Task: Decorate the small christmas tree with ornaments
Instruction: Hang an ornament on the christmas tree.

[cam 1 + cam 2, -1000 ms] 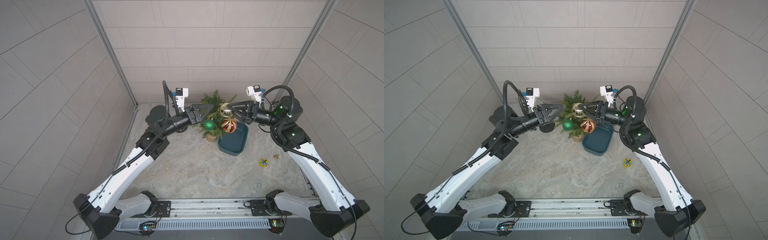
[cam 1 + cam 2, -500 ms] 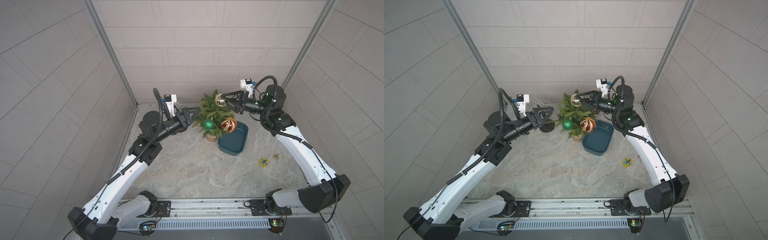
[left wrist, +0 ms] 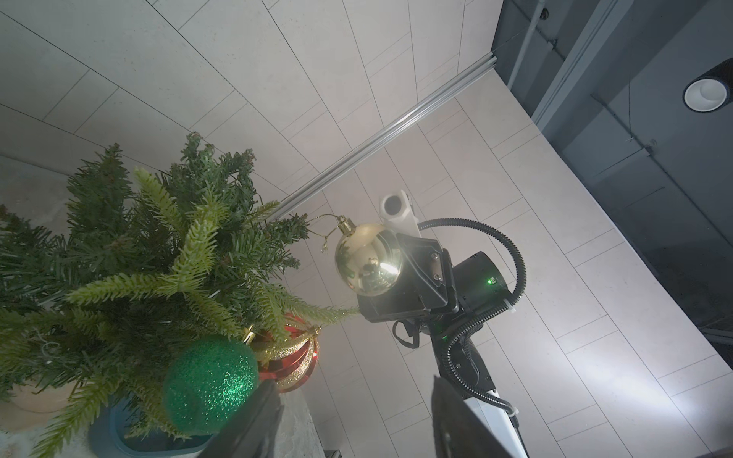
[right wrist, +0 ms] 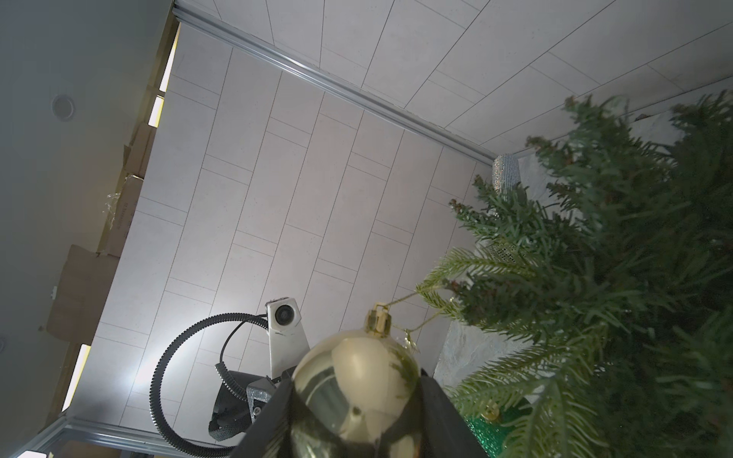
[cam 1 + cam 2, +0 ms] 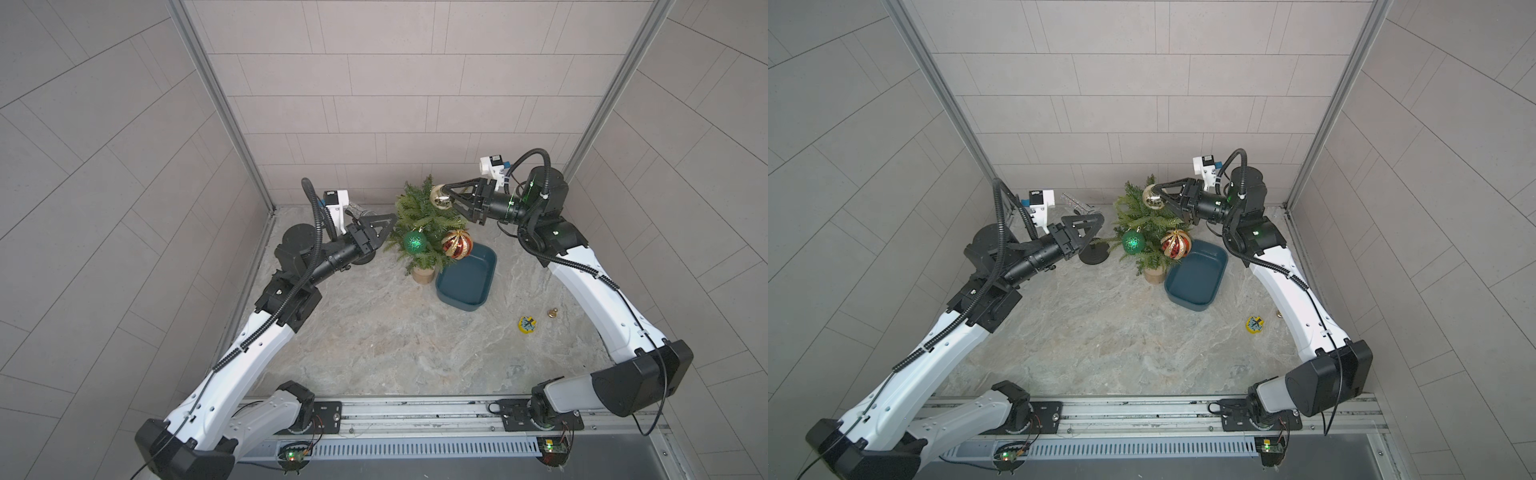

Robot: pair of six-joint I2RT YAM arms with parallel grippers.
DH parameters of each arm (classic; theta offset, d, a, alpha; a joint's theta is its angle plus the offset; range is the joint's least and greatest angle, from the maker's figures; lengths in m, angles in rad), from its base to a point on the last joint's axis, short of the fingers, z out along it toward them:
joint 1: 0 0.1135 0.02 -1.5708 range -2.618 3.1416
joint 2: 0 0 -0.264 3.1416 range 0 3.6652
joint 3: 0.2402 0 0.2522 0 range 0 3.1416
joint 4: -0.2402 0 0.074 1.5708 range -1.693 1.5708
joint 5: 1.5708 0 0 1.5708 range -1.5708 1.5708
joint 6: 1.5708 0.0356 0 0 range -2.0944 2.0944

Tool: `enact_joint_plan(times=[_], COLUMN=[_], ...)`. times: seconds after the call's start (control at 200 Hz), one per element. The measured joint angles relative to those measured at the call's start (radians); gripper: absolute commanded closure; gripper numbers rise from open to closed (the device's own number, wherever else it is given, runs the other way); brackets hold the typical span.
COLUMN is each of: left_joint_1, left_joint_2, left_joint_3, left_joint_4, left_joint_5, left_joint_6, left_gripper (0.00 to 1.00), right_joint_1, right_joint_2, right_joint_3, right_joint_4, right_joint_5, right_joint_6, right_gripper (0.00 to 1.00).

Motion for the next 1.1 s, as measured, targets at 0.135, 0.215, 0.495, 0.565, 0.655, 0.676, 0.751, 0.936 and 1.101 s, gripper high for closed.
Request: enact_joint_plan(times=[0.135, 0.215, 0.495, 0.565, 0.655, 0.676, 0.751, 0.936, 1.101], left_joint_1=[0.0, 0.0, 0.0, 0.0, 0.0, 0.0, 0.0, 0.0, 0.0], left_joint_2=[0.001, 0.001, 0.007, 0.011, 0.013, 0.013, 0.013, 0.013, 0.013], left_joint_3=[-0.003, -0.003, -0.007, -0.013, -0.021, -0.023, -0.026, -0.027, -0.031], left_joint_4=[0.005, 0.005, 0.023, 0.031, 0.037, 0.038, 0.042, 0.048, 0.055], left_joint_5=[0.004, 0.004, 0.005, 0.006, 0.008, 0.008, 0.008, 0.008, 0.008], left_joint_6=[-0.002, -0.004, -0.012, -0.018, -0.027, -0.027, -0.032, -0.034, -0.037], left_gripper=[0.35, 0.35, 0.36, 0.36, 0.36, 0.36, 0.36, 0.36, 0.36], right_joint_1=[-0.007, -0.017, -0.067, -0.075, -0.079, -0.079, -0.079, -0.078, -0.06], right_joint_2=[0.0, -0.001, -0.073, -0.099, -0.12, -0.123, -0.126, -0.101, -0.053], right_joint_3=[-0.011, -0.019, -0.038, -0.044, -0.05, -0.052, -0.059, -0.05, -0.008], right_joint_4=[0.007, 0.017, 0.037, 0.047, 0.058, 0.061, 0.068, 0.068, 0.068], right_joint_5=[-0.001, -0.003, -0.018, -0.024, -0.029, -0.029, -0.031, -0.031, -0.03], right_joint_6=[0.002, 0.013, 0.044, 0.049, 0.056, 0.057, 0.062, 0.072, 0.077], right_gripper=[0.51, 0.51, 0.5, 0.49, 0.49, 0.49, 0.49, 0.49, 0.49])
